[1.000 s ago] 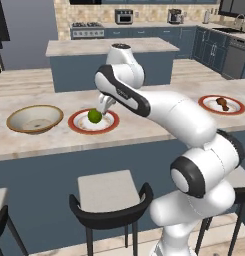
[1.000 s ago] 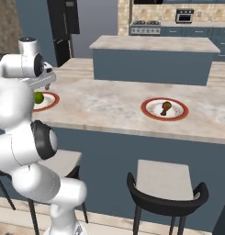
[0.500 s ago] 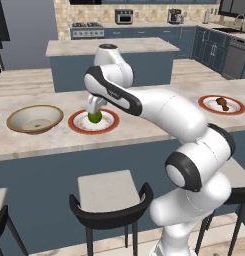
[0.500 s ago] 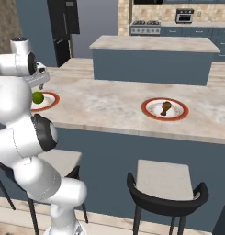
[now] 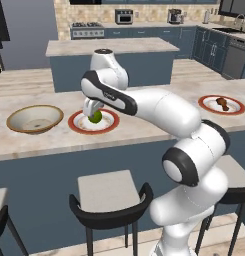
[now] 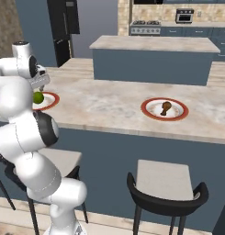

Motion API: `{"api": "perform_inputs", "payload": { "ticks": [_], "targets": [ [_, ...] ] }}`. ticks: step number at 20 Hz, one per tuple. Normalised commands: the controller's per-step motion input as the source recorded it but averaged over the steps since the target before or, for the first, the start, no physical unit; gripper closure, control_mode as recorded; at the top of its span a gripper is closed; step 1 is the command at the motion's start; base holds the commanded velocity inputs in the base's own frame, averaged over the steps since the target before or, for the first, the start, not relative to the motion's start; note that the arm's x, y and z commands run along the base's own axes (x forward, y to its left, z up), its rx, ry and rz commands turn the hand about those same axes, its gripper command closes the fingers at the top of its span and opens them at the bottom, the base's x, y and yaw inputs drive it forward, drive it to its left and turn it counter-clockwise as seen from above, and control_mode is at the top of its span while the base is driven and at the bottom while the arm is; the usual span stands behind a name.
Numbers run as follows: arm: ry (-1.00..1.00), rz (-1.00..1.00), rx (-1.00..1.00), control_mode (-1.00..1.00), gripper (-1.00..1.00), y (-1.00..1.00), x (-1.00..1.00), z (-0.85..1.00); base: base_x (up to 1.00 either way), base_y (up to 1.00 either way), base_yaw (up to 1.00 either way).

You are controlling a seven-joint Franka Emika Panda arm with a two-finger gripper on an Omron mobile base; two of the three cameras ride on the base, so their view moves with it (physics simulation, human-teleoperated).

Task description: Pick the chicken drumstick and lime from their plates and place them in the bowl. Then put the bowl in the fridge.

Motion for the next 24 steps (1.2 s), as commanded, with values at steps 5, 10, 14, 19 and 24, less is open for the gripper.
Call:
{"api": "perform_inputs", "payload": {
  "ticks": [5, 10, 14, 19, 24],
  "targets": [
    [0.0, -0.01, -0.01, -1.0, -1.0, 0.0, 0.14, -0.12, 0.0, 0.0, 0.0],
    [0.0, -0.02, -0.01, -1.0, -1.0, 0.04, 0.21, -0.1, 0.0, 0.0, 0.0],
    [0.01, -0.05, -0.02, -1.0, -1.0, 0.02, 0.14, -0.1, 0.0, 0.0, 0.0],
    [0.05, -0.07, 0.0, -1.0, -1.0, 0.07, -0.02, -0.06, 0.0, 0.0, 0.0],
    [0.03, -0.1, 0.0, -1.0, -1.0, 0.09, -0.05, -0.03, 0.0, 0.0, 0.0]
  ]
}}
